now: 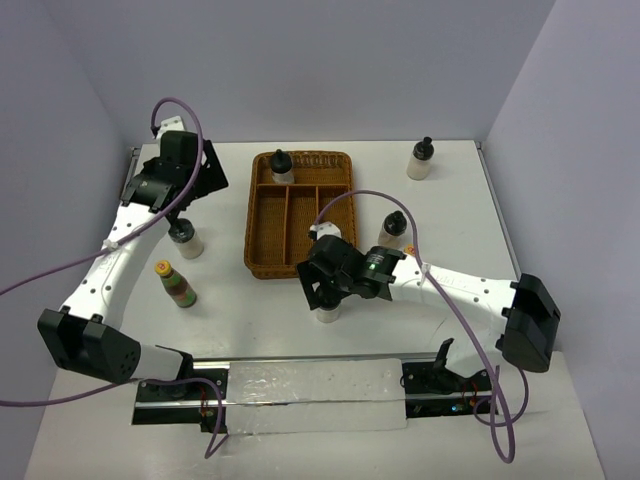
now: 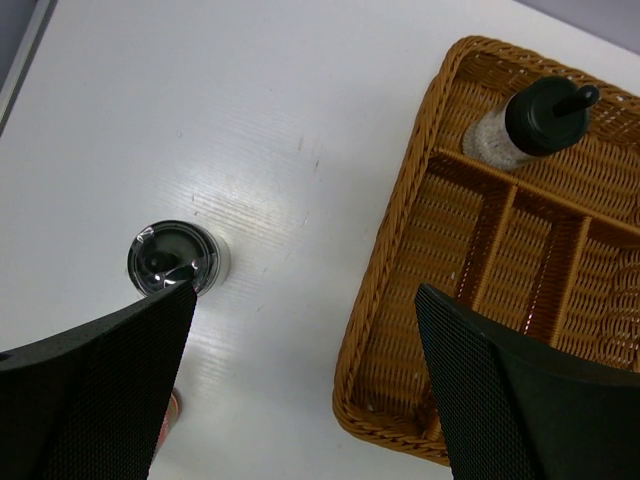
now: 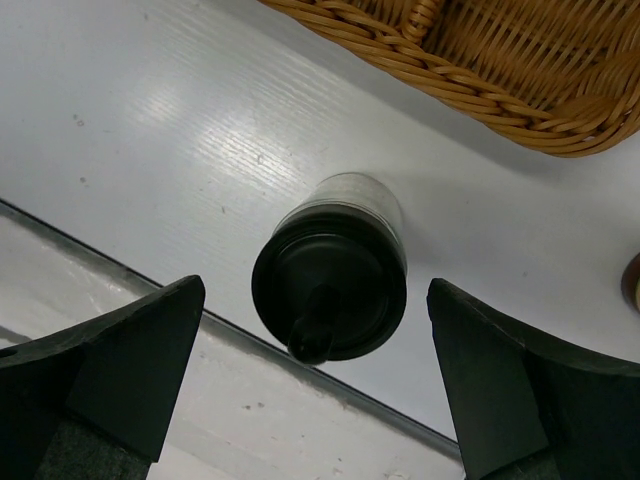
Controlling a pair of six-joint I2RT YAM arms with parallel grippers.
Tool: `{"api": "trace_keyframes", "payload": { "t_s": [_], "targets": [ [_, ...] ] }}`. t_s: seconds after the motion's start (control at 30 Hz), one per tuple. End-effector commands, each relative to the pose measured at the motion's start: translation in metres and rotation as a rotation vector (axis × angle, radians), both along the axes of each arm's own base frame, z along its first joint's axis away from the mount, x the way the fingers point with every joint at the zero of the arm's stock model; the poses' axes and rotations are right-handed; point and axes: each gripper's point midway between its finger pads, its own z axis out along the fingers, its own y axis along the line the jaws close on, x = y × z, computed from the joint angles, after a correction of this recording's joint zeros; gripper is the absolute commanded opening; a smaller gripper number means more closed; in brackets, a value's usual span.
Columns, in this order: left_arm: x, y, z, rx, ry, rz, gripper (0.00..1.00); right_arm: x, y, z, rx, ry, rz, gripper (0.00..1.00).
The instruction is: Organize the condiment bottles
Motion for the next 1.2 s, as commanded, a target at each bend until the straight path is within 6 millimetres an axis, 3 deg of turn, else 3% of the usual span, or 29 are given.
{"api": "trace_keyframes", "payload": {
  "t_s": [0.0, 0.3, 0.5, 0.63, 0.73, 0.8, 0.9, 0.97, 1.07, 1.17],
  "targets": [
    [0.005, 0.001, 0.019, -0.01, -0.083, 0.011, 0.99, 0.004, -0.001, -0.01, -0.025, -0.008, -0.038, 1.0],
    [0.007, 0.001, 0.013, -0.001, -0.073, 0.008, 0.99, 0.004, -0.006, -0.025, -0.057, 0.005, -0.077, 0.99],
    [0.008, 0.0, 0.008, -0.002, -0.066, 0.007, 0.99, 0.008, -0.003, -0.03, -0.084, -0.005, -0.072, 0.91],
    [0.009, 0.0, 0.01, -0.001, -0.074, 0.006, 0.99, 0.013, 0.0, -0.029, -0.091, -0.021, -0.074, 0.77],
    [0.009, 0.001, 0.008, 0.004, -0.066, 0.006, 0.99, 0.015, 0.0, -0.026, -0.095, -0.035, -0.081, 0.52],
    [0.009, 0.002, 0.009, 0.01, -0.068, 0.013, 0.99, 0.018, -0.001, -0.014, -0.088, -0.054, -0.091, 0.38],
    [0.009, 0.003, 0.011, 0.015, -0.07, 0.017, 0.99, 0.02, -0.004, 0.008, -0.074, -0.089, -0.1, 0.3],
    [0.008, 0.004, 0.015, 0.018, -0.078, 0.015, 0.99, 0.029, -0.003, 0.052, -0.023, -0.153, -0.114, 0.29],
    [0.008, 0.006, 0.018, 0.024, -0.083, 0.022, 0.99, 0.037, -0.011, 0.1, 0.015, -0.216, -0.12, 0.29],
    [0.008, 0.008, 0.023, 0.028, -0.092, 0.036, 0.99, 0.062, -0.014, 0.144, 0.072, -0.271, -0.159, 0.29]
  ]
}}
